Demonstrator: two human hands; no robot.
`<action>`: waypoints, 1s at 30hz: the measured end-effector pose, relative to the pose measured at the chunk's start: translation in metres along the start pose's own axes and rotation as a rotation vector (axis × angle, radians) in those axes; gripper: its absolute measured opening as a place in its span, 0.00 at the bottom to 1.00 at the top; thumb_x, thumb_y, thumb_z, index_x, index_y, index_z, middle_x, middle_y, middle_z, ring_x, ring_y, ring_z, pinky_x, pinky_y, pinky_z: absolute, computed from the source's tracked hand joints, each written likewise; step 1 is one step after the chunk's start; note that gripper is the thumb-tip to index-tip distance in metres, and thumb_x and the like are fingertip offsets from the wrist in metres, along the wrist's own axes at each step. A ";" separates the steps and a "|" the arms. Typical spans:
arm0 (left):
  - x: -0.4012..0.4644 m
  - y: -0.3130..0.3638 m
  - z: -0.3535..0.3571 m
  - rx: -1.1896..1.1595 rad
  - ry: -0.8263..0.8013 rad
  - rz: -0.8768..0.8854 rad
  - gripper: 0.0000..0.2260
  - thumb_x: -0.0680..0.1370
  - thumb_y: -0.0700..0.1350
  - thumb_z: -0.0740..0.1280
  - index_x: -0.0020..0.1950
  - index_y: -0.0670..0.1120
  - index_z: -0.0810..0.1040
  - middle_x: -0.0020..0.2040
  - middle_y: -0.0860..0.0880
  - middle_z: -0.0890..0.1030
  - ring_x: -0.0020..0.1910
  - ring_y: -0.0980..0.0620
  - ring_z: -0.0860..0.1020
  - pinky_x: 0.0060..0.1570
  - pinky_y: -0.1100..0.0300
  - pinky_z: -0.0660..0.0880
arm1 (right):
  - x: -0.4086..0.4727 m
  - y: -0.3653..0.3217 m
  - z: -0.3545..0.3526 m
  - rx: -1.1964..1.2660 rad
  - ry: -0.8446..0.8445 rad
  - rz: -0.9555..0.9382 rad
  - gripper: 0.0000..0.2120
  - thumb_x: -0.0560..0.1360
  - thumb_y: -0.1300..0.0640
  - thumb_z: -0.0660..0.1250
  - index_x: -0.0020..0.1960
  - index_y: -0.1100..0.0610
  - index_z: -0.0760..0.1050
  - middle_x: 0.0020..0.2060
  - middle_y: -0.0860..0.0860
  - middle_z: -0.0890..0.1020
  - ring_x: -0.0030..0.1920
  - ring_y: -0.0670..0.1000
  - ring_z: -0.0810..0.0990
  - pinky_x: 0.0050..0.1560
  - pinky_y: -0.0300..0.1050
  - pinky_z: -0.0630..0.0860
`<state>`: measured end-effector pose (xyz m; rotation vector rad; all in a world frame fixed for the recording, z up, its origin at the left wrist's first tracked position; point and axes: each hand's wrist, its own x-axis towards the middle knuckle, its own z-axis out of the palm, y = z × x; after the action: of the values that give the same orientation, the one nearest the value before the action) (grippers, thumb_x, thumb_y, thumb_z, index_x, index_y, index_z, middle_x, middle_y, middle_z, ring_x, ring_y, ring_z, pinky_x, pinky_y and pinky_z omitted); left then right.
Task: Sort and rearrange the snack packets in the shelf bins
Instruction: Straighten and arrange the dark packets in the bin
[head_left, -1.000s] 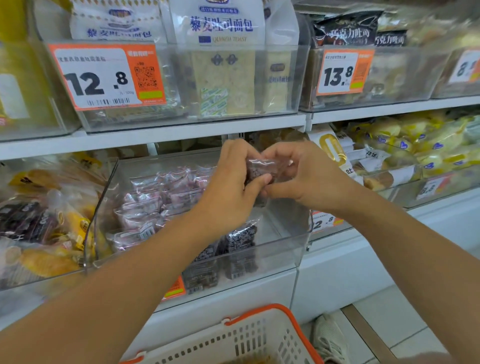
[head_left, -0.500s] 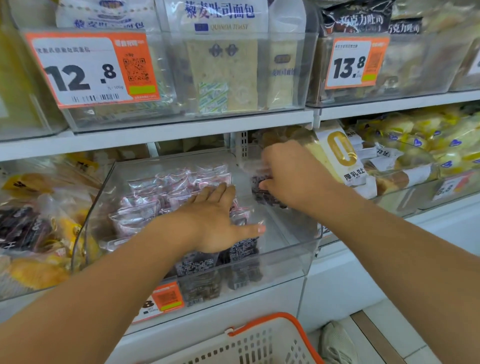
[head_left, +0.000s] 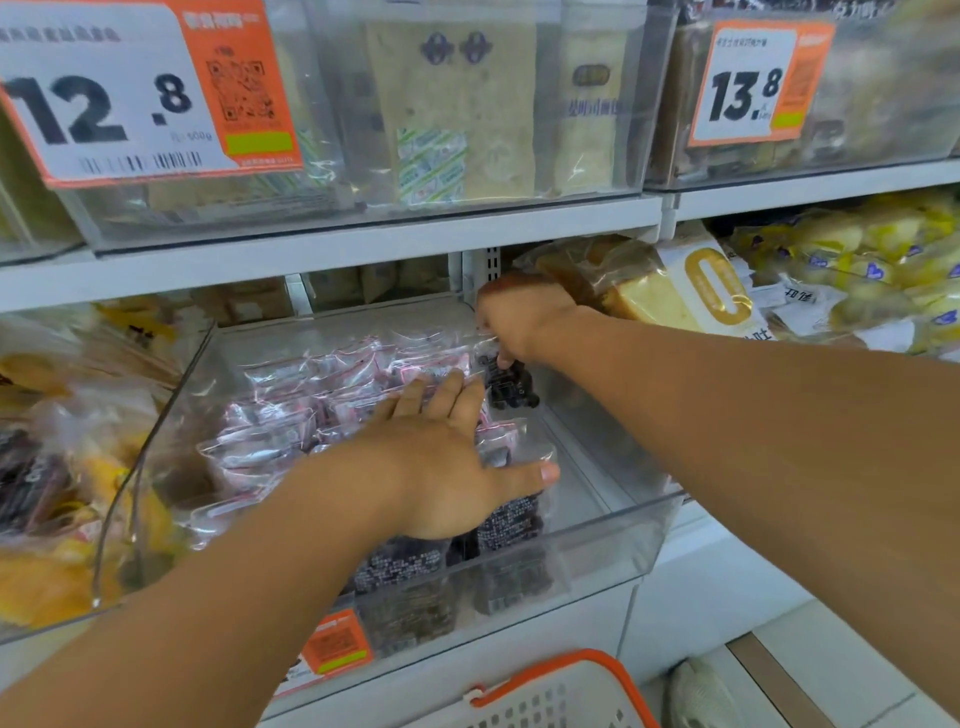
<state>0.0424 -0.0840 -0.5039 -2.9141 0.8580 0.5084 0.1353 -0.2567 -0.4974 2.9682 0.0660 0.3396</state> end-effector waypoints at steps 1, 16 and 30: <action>-0.001 0.000 0.000 -0.002 0.000 0.000 0.47 0.71 0.77 0.46 0.79 0.53 0.31 0.78 0.54 0.30 0.78 0.47 0.31 0.77 0.46 0.37 | 0.002 0.001 0.002 0.009 -0.014 -0.023 0.16 0.75 0.62 0.71 0.36 0.55 0.66 0.35 0.51 0.71 0.42 0.54 0.75 0.37 0.43 0.68; 0.002 0.004 0.000 0.002 0.010 -0.009 0.47 0.71 0.77 0.46 0.79 0.53 0.31 0.79 0.53 0.30 0.78 0.47 0.32 0.78 0.46 0.37 | 0.012 -0.008 0.021 -0.136 0.170 0.051 0.22 0.74 0.68 0.68 0.67 0.60 0.72 0.59 0.59 0.77 0.56 0.60 0.80 0.45 0.49 0.74; 0.007 0.000 0.002 -0.128 0.097 0.064 0.49 0.71 0.77 0.54 0.82 0.52 0.40 0.82 0.52 0.41 0.80 0.47 0.42 0.79 0.46 0.45 | -0.030 0.005 -0.006 0.396 -0.256 0.095 0.15 0.77 0.64 0.63 0.62 0.63 0.78 0.57 0.59 0.81 0.53 0.58 0.80 0.57 0.53 0.77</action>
<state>0.0479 -0.0874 -0.5079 -3.0589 0.9681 0.4455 0.1051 -0.2626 -0.4970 3.3865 -0.0439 -0.0560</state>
